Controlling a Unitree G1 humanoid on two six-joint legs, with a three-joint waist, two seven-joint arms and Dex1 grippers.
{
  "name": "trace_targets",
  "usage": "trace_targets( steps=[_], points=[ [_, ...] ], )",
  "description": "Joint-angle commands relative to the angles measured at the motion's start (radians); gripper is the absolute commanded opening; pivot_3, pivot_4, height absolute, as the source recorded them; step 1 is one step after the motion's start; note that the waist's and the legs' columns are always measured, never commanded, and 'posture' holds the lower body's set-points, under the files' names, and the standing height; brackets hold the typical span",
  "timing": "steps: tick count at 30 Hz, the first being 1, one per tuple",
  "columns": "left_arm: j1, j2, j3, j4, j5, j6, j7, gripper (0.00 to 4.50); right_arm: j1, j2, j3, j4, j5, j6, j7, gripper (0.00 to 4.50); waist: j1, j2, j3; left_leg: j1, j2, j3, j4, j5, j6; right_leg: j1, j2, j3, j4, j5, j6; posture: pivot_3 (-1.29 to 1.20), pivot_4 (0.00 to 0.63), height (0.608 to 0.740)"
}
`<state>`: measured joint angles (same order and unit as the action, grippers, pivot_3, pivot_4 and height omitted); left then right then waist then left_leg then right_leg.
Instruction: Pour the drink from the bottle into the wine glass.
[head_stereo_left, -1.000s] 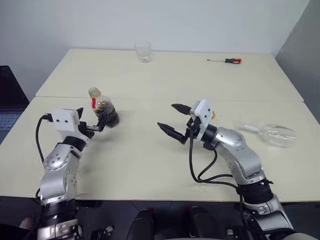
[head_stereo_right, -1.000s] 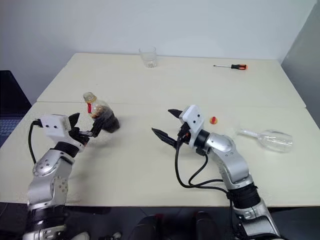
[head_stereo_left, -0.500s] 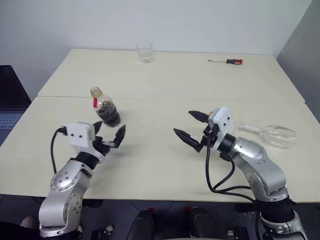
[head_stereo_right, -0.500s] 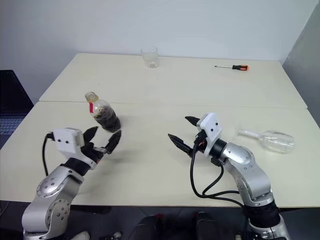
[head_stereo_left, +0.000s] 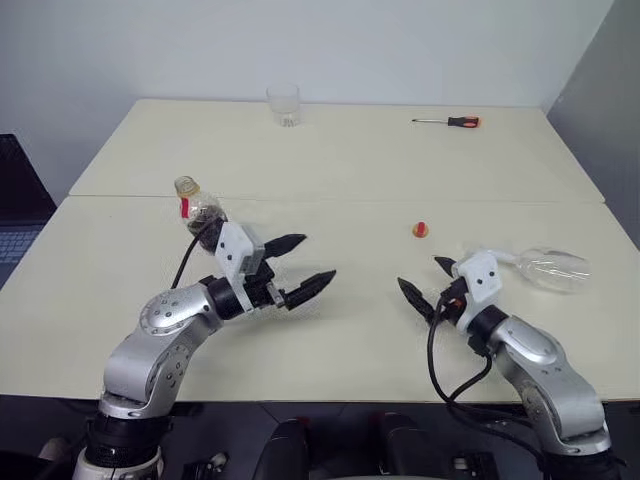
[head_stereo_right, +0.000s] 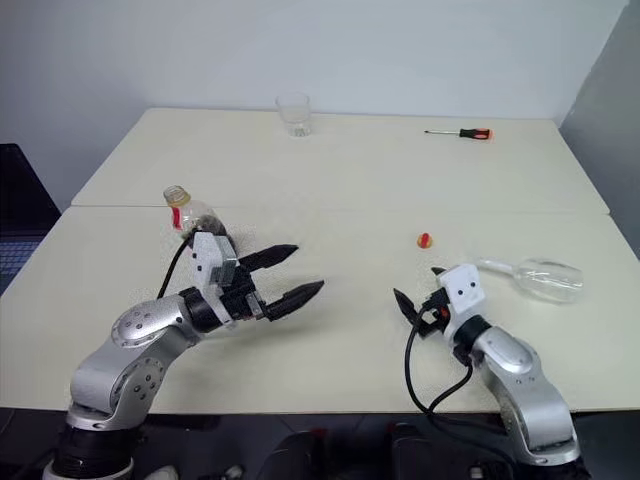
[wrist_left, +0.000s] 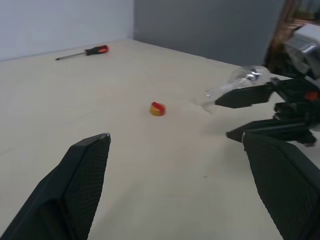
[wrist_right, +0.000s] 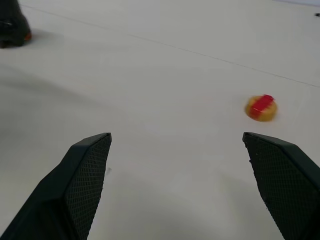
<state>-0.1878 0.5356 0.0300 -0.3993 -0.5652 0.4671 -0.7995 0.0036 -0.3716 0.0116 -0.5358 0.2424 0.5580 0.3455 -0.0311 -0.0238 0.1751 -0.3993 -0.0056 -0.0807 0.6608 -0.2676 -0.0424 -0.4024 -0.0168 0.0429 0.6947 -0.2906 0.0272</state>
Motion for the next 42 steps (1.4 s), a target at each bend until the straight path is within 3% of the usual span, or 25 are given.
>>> trace_targets(
  steps=[1,13,22,26,31,42],
  points=[
    [-0.002,0.034,-0.005,-0.006,-0.032,-0.014,-0.089,4.48,0.015,0.019,-0.059,-0.063,-0.019,0.041,-0.078,4.50,0.000,0.000,0.000,0.000,0.000,0.000,0.000,0.000,0.000,0.000,0.000,0.000,0.000,0.000,0.000,0.00,0.150,0.740],
    [-0.015,0.019,-0.021,0.084,0.020,-0.079,-0.147,4.48,-0.002,0.220,-0.202,-0.119,0.009,0.211,-0.313,4.50,0.001,0.000,0.000,0.000,0.000,0.000,0.000,0.000,0.000,0.000,0.000,0.001,0.000,0.000,0.000,0.00,0.150,0.740],
    [-0.043,0.000,-0.026,0.145,0.056,-0.120,-0.146,4.48,-0.157,0.481,-0.431,-0.113,0.193,0.341,-0.518,4.50,0.000,0.001,0.000,0.000,0.000,0.000,0.000,0.000,0.000,-0.001,0.000,0.001,0.001,0.000,0.000,0.00,0.150,0.740],
    [-0.049,-0.007,-0.027,0.155,0.069,-0.131,-0.138,4.48,-0.220,0.608,-0.538,-0.086,0.368,0.340,-0.645,4.50,0.001,0.001,0.000,0.000,0.000,0.000,0.000,0.000,0.000,-0.001,-0.001,0.001,0.001,0.000,0.000,0.00,0.150,0.740],
    [-0.047,-0.011,-0.024,0.145,0.072,-0.126,-0.134,4.48,-0.272,0.673,-0.607,-0.030,0.539,0.268,-0.788,4.50,-0.003,0.003,0.000,0.000,0.000,0.001,-0.001,0.000,0.000,-0.002,0.000,0.001,0.001,0.000,-0.001,0.00,0.150,0.740],
    [-0.060,0.013,-0.011,0.120,0.063,-0.095,-0.122,4.48,-0.210,0.669,-0.532,0.033,0.787,0.123,-0.949,4.50,-0.006,0.003,0.000,0.000,0.000,0.001,-0.001,0.000,0.000,-0.002,0.000,0.001,0.002,-0.001,-0.001,0.00,0.150,0.740]
  ],
)
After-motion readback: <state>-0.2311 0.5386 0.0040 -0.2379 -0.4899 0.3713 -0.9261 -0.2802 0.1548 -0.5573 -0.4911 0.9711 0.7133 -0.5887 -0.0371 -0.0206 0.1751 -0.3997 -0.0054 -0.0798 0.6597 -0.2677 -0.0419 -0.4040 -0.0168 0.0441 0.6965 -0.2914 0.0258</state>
